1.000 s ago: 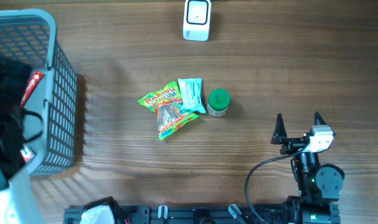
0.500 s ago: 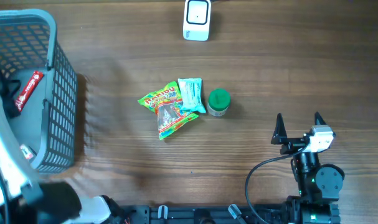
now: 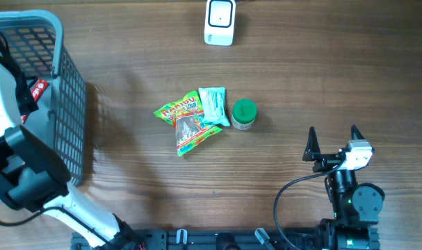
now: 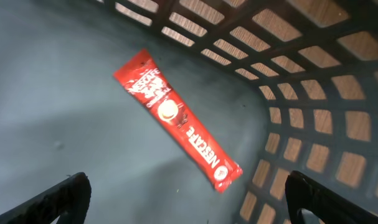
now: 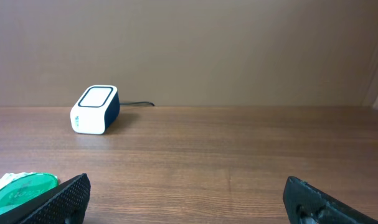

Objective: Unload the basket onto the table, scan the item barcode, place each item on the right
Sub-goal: 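Reach the left gripper into the basket and grasp the red Nescafe stick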

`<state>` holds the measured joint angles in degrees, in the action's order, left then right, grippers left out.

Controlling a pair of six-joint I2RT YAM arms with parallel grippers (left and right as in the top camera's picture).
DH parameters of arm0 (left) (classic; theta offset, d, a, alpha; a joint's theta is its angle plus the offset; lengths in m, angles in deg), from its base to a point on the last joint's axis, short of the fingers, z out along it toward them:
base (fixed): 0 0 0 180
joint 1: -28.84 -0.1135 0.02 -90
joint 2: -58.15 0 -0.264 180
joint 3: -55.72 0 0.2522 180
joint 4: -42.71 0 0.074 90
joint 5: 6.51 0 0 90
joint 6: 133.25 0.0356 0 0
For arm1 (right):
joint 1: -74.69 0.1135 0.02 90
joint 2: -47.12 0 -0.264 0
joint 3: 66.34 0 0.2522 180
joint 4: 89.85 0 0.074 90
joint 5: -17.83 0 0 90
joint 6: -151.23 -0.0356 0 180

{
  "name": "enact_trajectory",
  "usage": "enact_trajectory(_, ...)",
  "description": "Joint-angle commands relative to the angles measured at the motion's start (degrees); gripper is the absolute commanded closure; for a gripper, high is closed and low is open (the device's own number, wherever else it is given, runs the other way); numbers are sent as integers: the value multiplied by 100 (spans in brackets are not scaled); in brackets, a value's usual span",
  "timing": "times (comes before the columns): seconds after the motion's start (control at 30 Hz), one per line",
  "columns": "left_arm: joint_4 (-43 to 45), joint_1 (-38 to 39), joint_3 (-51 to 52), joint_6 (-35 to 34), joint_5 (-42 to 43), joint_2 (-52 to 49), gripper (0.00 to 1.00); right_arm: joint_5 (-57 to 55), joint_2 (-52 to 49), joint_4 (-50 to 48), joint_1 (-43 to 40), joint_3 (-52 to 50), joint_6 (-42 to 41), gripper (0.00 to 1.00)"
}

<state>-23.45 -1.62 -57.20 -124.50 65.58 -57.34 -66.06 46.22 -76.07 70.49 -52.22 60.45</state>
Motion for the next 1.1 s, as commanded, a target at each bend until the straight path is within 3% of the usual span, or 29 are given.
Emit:
enact_trajectory(0.0, 258, -31, 37, -66, -57, -389, 15, -76, 11, -28, 24, -7, 63, 0)
enact_trajectory(0.43, 487, -149, 37, -63, 2, -1008, 18, -76, 11, -26, 24, -7, 66, 0)
enact_trajectory(0.57, 470, -350, 37, -74, 269, -1126, 23, -79, 11, -28, 24, -7, 63, 0)
enact_trajectory(0.9, 588, -678, 37, -452, 1303, -1633, 24, -76, 11, -28, 24, -7, 63, 0)
enact_trajectory(0.93, 522, -678, 37, -452, 1300, -1676, 31, -79, 11, -28, 24, -7, 63, 0)
enact_trajectory(1.0, 282, -678, 37, -450, 1294, -1749, 65, -76, 11, -28, 24, -7, 63, 0)
enact_trajectory(1.07, 68, -680, 37, -450, 1292, -1762, 81, -79, 11, -28, 24, -7, 66, 0)
